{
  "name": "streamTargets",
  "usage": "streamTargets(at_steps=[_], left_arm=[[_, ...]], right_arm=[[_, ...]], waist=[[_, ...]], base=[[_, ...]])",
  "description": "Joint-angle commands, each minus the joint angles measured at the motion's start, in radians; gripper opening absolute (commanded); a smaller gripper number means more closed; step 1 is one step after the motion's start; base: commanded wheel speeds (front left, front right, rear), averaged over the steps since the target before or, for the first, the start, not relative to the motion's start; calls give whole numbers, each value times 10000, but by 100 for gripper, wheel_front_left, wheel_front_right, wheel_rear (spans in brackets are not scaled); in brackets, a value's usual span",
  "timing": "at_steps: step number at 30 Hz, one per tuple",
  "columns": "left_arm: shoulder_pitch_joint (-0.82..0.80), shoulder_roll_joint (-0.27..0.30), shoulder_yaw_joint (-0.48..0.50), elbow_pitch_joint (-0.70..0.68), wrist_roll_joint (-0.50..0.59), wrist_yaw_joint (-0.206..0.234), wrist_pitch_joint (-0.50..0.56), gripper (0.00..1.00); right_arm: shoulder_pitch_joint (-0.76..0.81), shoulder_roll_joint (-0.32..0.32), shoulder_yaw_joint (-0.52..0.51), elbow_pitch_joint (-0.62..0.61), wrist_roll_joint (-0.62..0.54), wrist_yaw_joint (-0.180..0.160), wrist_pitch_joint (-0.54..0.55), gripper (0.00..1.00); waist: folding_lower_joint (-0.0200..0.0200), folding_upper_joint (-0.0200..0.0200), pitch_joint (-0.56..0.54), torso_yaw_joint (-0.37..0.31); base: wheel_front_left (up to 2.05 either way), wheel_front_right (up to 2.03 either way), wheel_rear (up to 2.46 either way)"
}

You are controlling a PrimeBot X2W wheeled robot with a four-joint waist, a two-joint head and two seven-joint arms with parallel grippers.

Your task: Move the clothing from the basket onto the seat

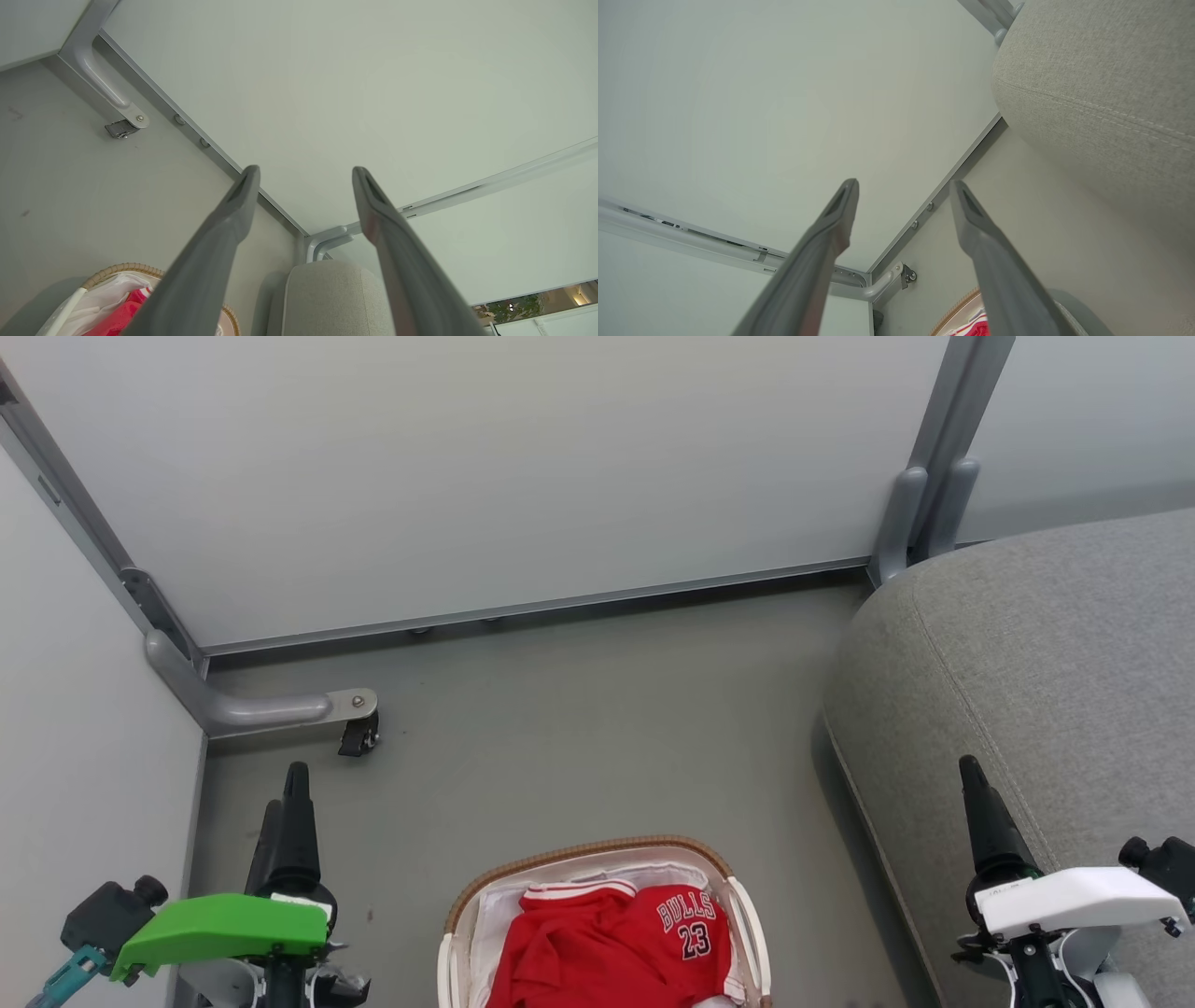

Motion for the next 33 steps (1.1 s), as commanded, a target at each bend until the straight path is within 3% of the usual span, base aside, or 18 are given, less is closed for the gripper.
streamTargets(at_steps=[1,9,33], left_arm=[[24,60,-95,-236,533,62,-107,100],[181,68,-463,-344,2399,319,-379,100],[685,94,-756,-219,5493,596,-1076,100]], right_arm=[[43,-94,81,-165,-397,2,-134,100],[76,-105,258,-47,-1548,3,-407,100],[248,-141,733,27,-4944,4,-1107,100]], waist=[[0,0,2,5],[0,0,17,25],[0,0,46,91]], base=[[0,0,0],[0,0,0],[0,0,0]])
